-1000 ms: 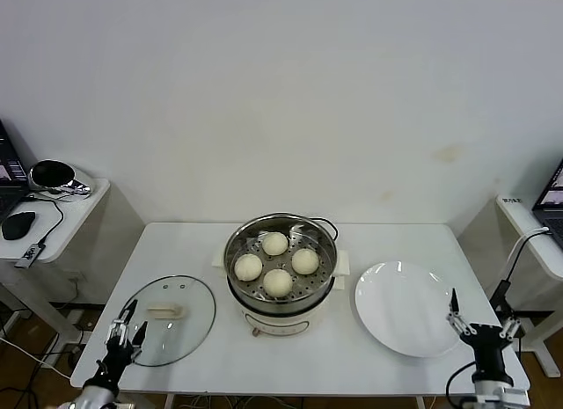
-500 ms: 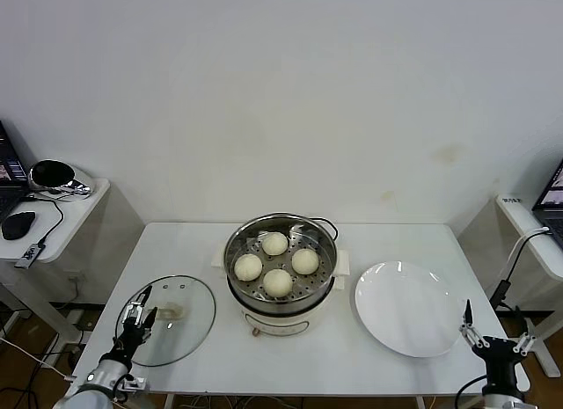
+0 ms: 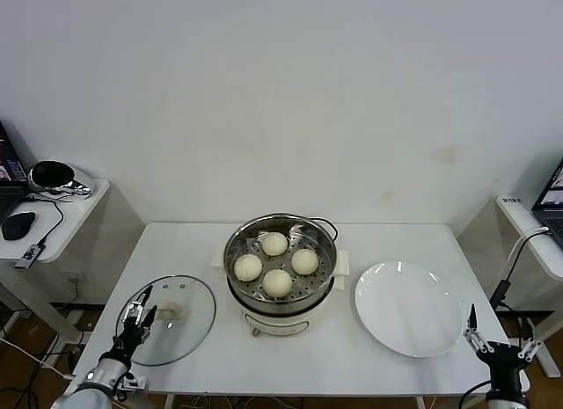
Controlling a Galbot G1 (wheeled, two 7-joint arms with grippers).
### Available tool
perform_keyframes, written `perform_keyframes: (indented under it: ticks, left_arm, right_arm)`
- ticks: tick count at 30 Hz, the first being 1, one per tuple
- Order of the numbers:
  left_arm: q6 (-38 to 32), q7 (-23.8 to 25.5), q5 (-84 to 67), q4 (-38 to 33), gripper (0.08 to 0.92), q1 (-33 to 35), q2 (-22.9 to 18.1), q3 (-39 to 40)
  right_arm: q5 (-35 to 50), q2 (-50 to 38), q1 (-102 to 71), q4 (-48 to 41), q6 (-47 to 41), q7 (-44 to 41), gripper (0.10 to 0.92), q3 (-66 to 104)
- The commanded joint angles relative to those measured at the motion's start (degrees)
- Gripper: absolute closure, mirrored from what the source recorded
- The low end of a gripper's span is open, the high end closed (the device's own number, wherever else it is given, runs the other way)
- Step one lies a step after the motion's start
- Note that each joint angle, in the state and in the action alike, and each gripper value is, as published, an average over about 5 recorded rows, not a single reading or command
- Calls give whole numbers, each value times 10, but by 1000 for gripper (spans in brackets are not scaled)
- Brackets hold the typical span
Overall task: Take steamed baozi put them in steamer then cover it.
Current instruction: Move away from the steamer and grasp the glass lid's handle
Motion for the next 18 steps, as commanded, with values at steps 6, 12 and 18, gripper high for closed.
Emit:
perform_keyframes:
  ticks: [6, 12, 18]
  left_arm:
    - [4, -1, 6, -38, 177, 30, -6, 6]
    - [4, 1, 10, -7, 177, -16, -6, 17]
    - [3, 1, 14, 33, 177, -58, -5, 25]
  right_arm:
    - [-5, 2, 1, -2, 2, 1, 203, -2]
    - [-7, 3, -2, -4, 6, 1, 203, -2]
    - [-8, 3, -2, -5, 7, 1, 203, -3]
